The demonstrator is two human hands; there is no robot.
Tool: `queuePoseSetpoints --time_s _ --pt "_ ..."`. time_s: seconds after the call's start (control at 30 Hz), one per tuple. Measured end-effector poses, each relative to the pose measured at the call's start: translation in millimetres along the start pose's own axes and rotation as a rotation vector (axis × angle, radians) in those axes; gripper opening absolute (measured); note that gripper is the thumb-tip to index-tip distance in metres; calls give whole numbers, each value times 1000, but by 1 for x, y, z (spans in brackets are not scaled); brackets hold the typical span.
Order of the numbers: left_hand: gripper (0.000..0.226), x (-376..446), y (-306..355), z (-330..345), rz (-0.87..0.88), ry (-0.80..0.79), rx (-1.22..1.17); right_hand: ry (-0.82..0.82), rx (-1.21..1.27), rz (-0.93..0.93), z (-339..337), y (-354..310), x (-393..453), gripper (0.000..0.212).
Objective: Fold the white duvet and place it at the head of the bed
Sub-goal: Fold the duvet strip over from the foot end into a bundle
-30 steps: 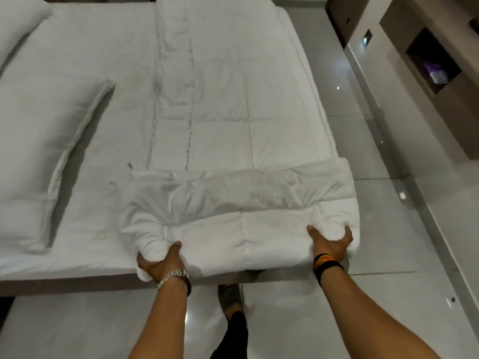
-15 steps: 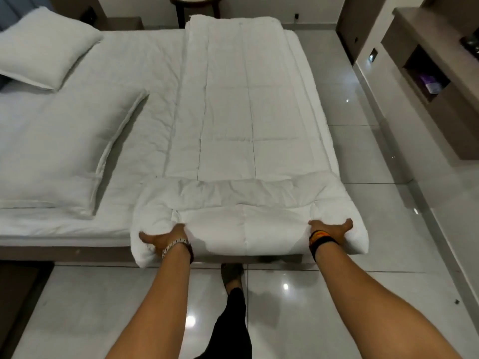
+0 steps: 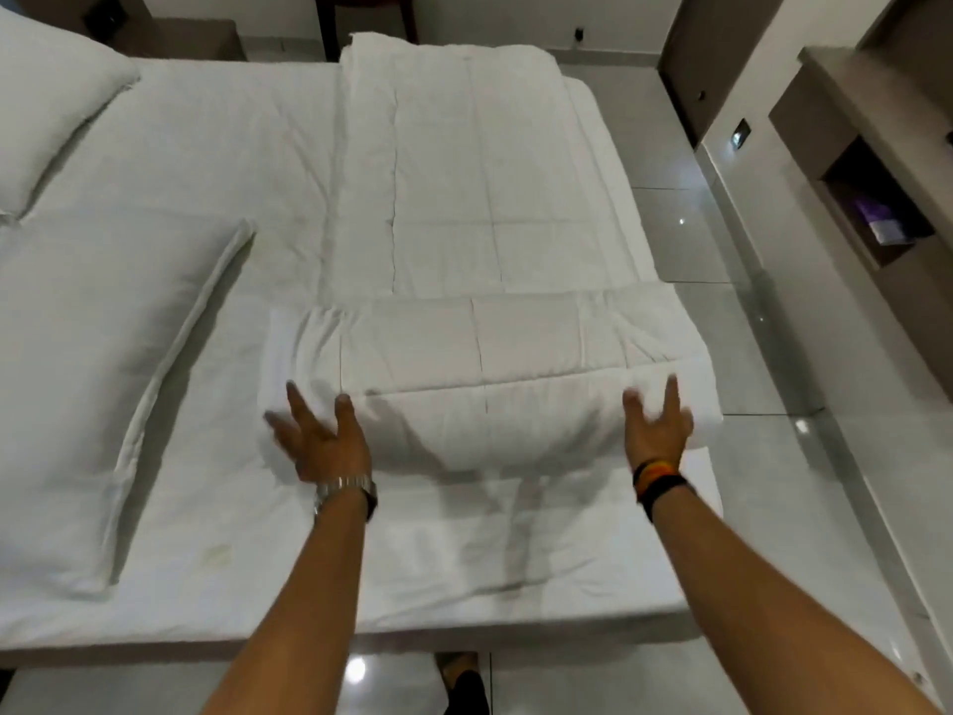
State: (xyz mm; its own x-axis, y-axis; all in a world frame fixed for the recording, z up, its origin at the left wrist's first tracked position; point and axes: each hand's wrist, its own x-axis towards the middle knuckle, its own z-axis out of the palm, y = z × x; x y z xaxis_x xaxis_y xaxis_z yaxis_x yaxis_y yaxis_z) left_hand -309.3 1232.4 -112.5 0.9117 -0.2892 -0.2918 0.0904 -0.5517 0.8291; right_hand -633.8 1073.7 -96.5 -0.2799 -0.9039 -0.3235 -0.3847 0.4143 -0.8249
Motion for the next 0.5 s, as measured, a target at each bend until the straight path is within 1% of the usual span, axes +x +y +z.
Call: queuePoseSetpoints --time_s 0.03,0.07,0.1,0.13,0.17,0.23,0.3,0.37,0.43,0.5 --pt "82 -6 -15 7 -103 10 47 -8 -25 99 6 20 -2 87" --pt "89 -10 -27 16 -218 5 27 -21 -14 181 16 34 -1 95" --pt "97 -13 -36 24 -313 -20 -42 -28 16 232 27 41 4 104" --pt "106 -13 -42 34 -359 -40 -133 -24 55 256 38 45 13 112" --pt "115 -9 -46 43 -362 -43 -216 -7 93 270 50 44 24 118" --pt "133 3 -40 62 -366 6 -317 60 136 315 71 33 45 130" --pt "150 21 -29 83 -431 66 -347 122 106 357 91 24 66 143" --pt "164 36 -21 100 -489 81 -324 160 55 361 107 19 79 150" --pt "169 50 -23 113 -520 44 -222 187 26 365 121 23 89 148" --pt "163 59 -29 120 -530 29 -152 206 22 354 131 28 92 143"
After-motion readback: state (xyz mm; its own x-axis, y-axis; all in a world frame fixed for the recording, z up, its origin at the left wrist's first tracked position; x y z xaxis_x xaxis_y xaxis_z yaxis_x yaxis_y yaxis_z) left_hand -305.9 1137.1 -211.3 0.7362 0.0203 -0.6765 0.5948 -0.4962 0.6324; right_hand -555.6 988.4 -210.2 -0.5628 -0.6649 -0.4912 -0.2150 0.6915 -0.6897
